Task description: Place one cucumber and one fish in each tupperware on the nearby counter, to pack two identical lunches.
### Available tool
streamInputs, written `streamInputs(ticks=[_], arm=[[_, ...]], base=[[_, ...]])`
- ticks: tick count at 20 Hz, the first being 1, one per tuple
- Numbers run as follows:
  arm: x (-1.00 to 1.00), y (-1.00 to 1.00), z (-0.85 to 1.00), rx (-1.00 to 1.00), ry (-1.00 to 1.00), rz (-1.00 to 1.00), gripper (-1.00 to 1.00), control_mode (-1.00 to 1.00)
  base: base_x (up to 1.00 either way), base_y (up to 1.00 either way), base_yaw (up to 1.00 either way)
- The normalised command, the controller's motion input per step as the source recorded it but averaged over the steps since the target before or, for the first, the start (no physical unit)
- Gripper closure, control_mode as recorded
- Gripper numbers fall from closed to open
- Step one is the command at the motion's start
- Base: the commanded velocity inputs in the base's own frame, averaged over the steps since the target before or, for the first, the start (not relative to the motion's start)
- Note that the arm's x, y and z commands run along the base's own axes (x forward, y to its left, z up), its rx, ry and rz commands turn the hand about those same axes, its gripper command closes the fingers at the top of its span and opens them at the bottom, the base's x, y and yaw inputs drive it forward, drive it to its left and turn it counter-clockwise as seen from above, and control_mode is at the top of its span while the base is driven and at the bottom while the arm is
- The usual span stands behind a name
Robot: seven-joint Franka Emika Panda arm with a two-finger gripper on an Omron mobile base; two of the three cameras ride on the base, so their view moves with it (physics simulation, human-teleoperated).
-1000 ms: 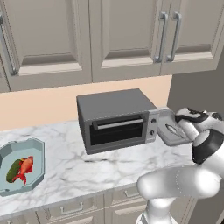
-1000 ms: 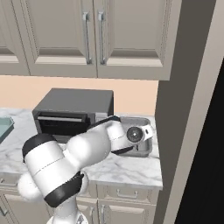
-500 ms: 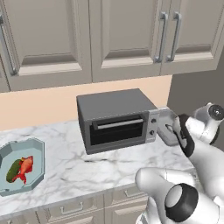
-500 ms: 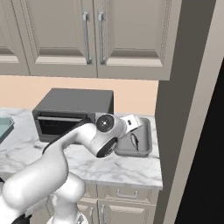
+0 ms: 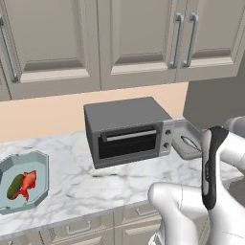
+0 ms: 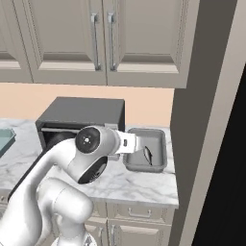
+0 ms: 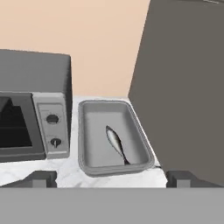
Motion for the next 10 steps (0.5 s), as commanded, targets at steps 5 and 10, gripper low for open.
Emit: streamInputs(ticks=[5,10], arm=[[-0.93,0.89,0.63,0.13,0.04,-0.07,-1.0,-1.0],[-0.59,0.25,0.1,0.01,-0.01,0.03,-1.0,-1.0]], base=[[0.0,0.0,0.0],[0.0,0.0,0.0]])
